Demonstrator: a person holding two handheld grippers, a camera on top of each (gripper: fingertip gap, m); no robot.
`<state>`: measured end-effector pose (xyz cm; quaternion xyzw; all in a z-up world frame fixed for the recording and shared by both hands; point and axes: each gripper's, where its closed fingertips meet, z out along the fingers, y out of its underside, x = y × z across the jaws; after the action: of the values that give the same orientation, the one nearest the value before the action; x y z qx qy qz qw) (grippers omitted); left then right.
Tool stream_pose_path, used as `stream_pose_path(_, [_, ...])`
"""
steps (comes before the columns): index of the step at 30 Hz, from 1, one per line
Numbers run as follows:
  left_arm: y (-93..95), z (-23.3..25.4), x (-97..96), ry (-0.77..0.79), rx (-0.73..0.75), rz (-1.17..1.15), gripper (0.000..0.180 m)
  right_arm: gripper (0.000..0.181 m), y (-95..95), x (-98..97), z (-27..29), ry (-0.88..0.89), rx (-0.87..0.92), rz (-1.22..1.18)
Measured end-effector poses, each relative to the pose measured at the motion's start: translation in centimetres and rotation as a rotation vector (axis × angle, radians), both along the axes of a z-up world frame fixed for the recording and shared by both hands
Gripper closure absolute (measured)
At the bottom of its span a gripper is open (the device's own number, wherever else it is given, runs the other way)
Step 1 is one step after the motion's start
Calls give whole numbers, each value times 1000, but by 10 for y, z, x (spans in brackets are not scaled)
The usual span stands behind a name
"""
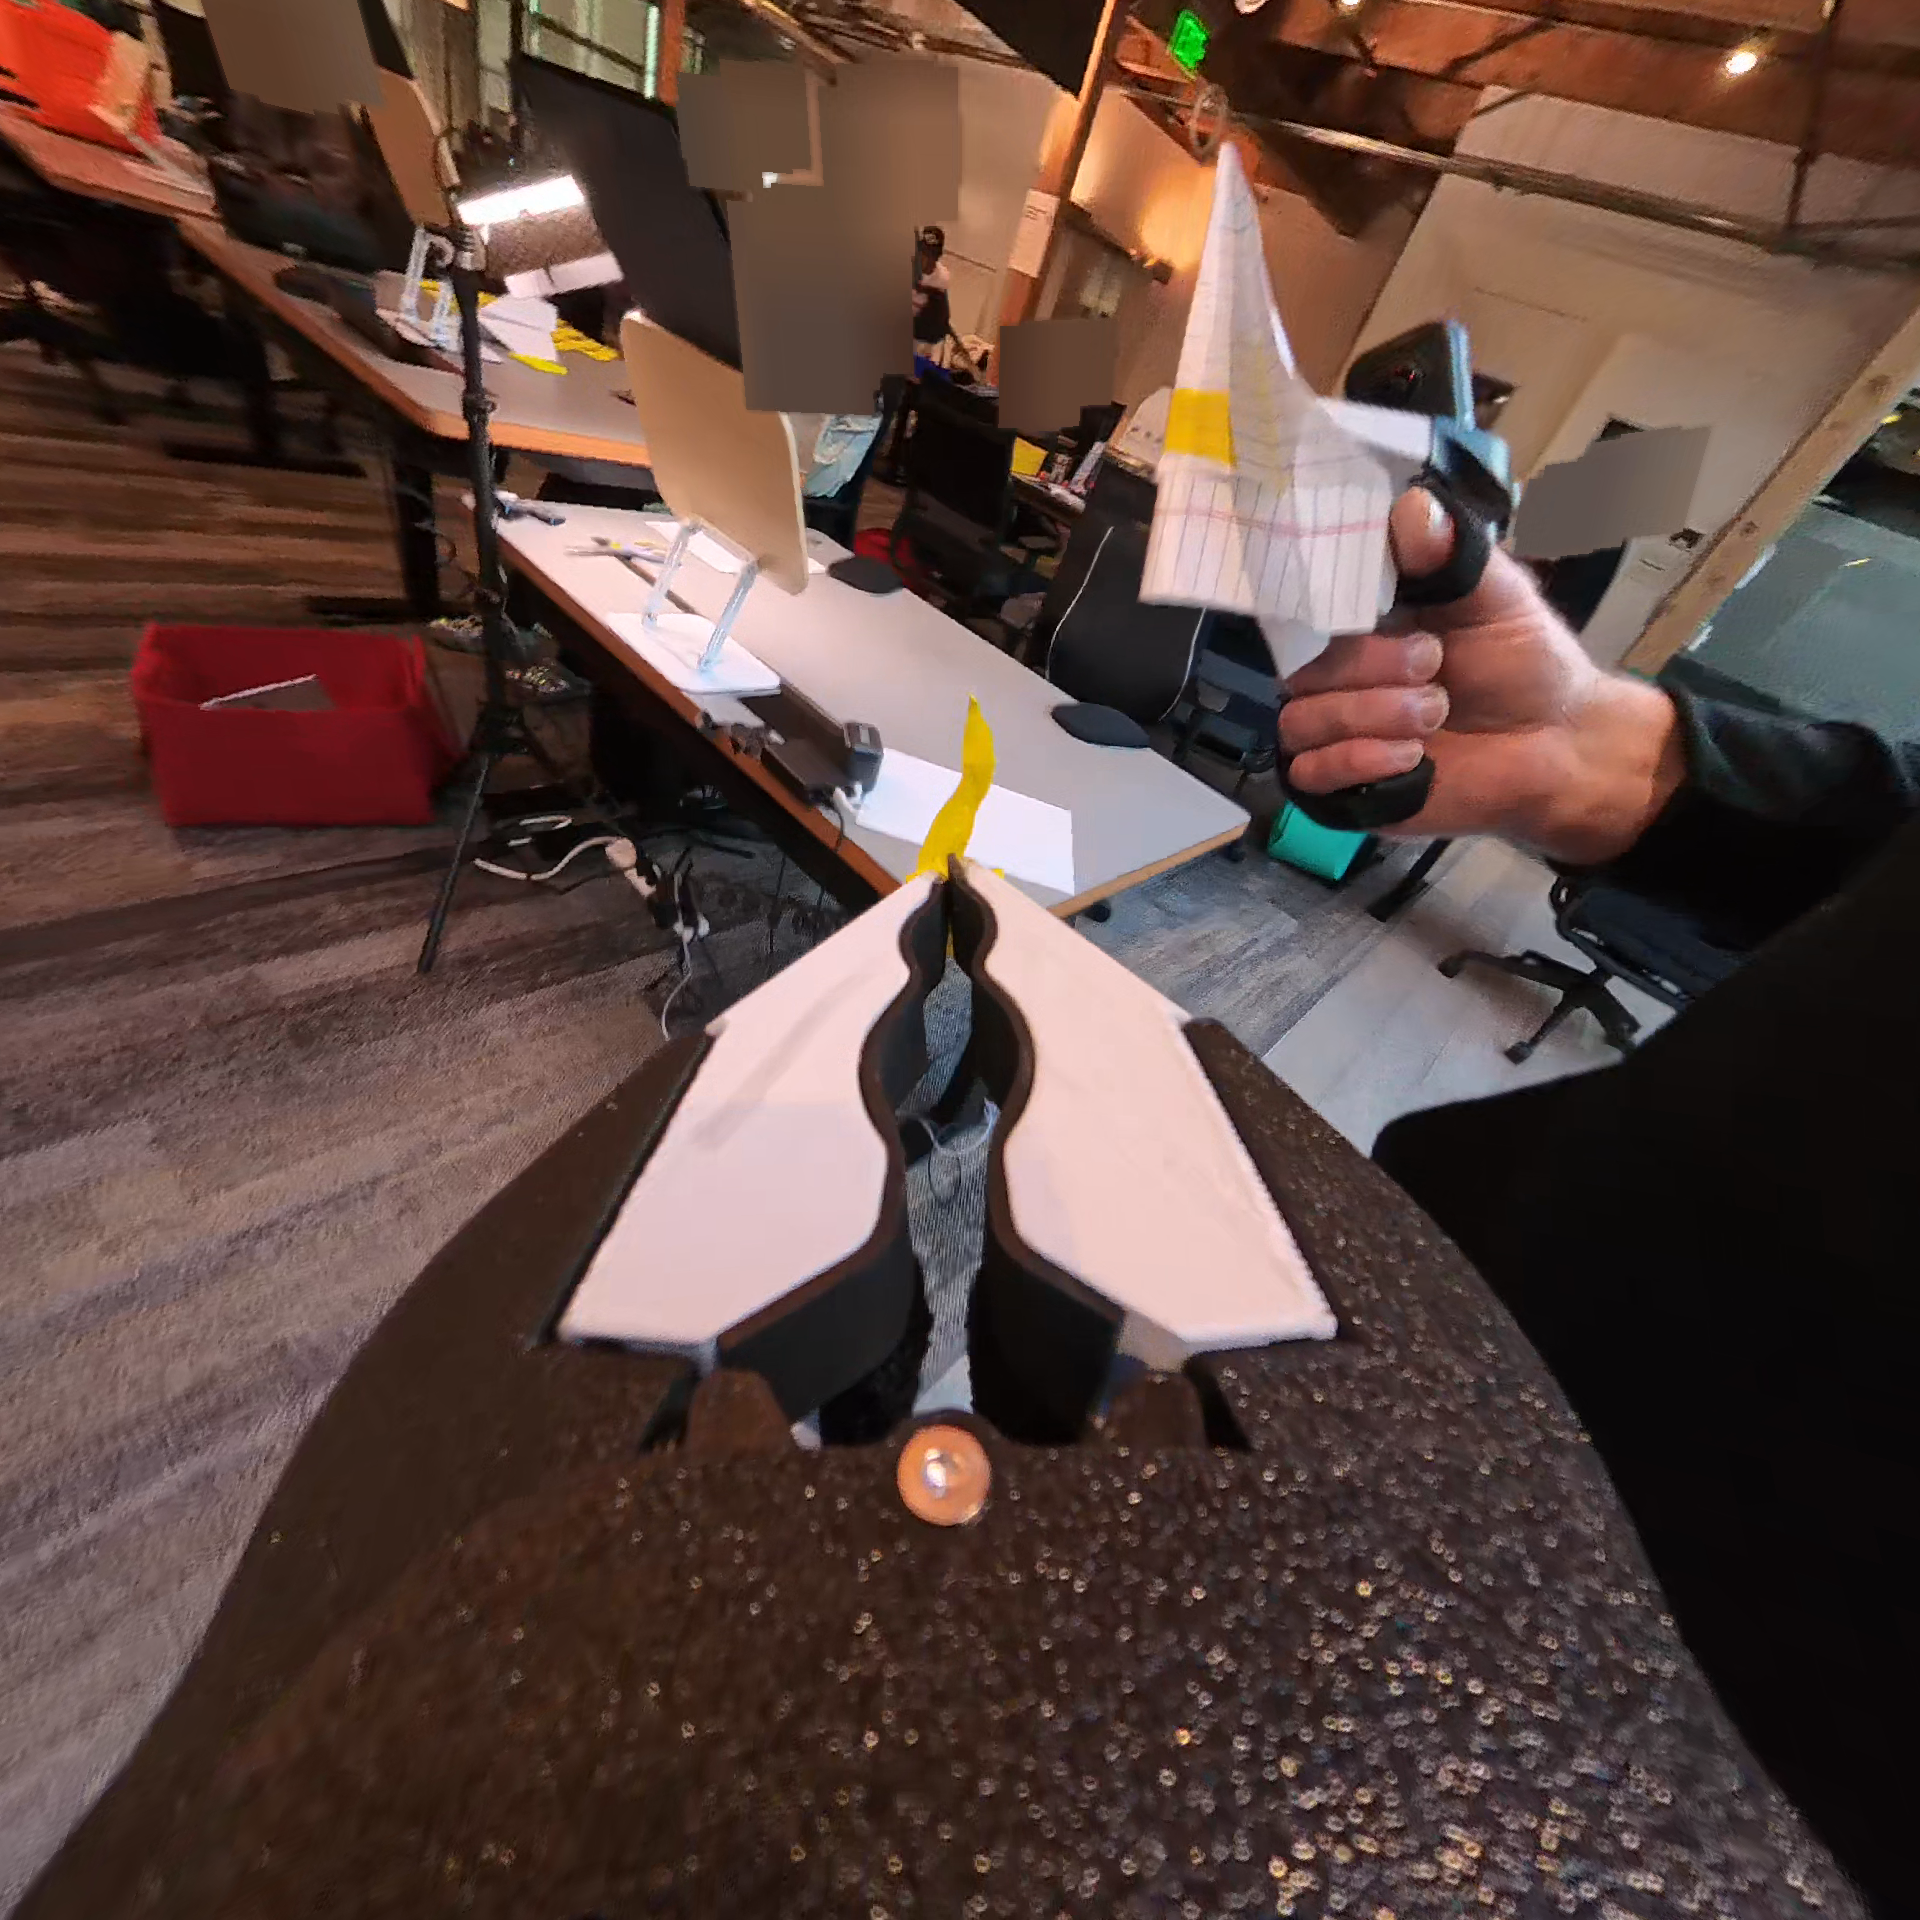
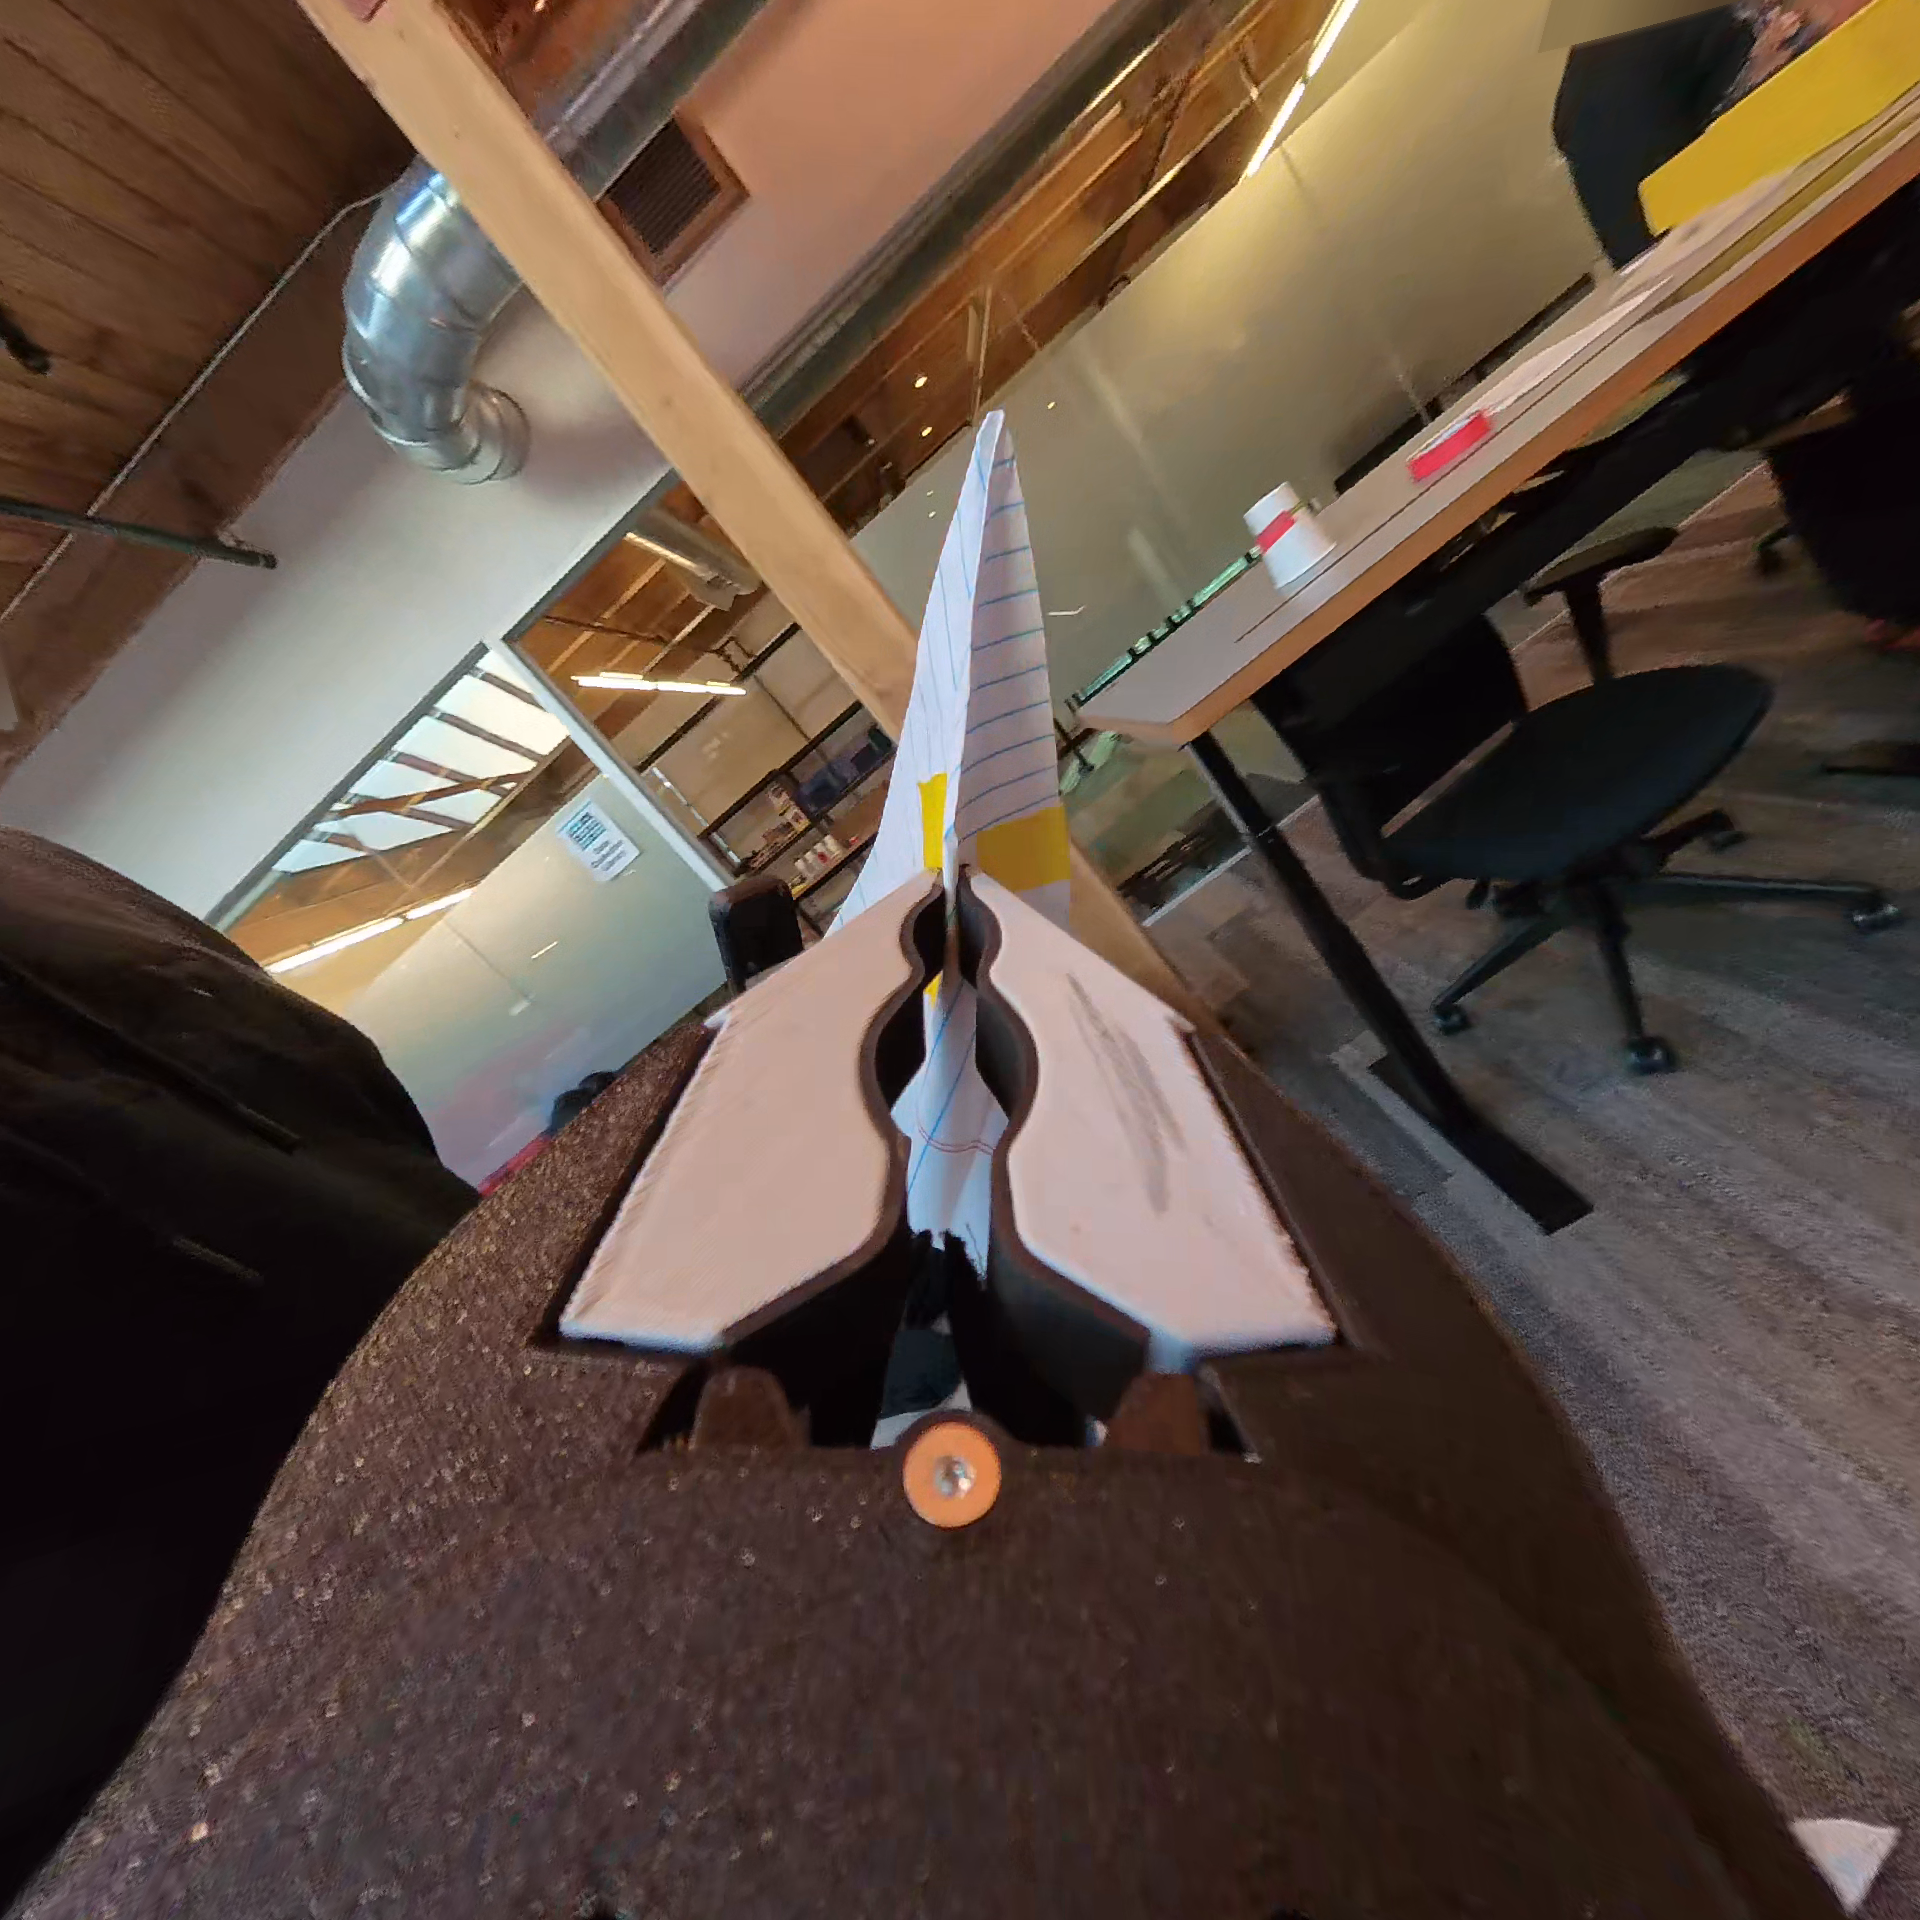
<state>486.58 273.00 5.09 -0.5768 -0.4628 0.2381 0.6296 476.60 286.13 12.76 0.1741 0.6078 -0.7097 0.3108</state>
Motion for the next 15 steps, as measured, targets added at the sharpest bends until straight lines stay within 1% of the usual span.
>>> stream_pose_path(3, [-23,4,-83,22,34,-45,180,181,-29,-69,-4,17,-11,-29])
stream_pose_path(6, [-46,-2,-180,-12,53,-94,180,181,-64,-142,-1,73,-14,-43])
stream_pose_path(8, [-60,9,-249,-10,88,-145,180,181,-82,-201,12,67,-20,-70])
stream_pose_path(13, [-93,46,-402,50,59,-261,180,181,-107,-314,38,153,41,-176])
stream_pose_path(15, [-103,46,-450,38,38,-315,180,181,-116,-354,40,161,82,-260])
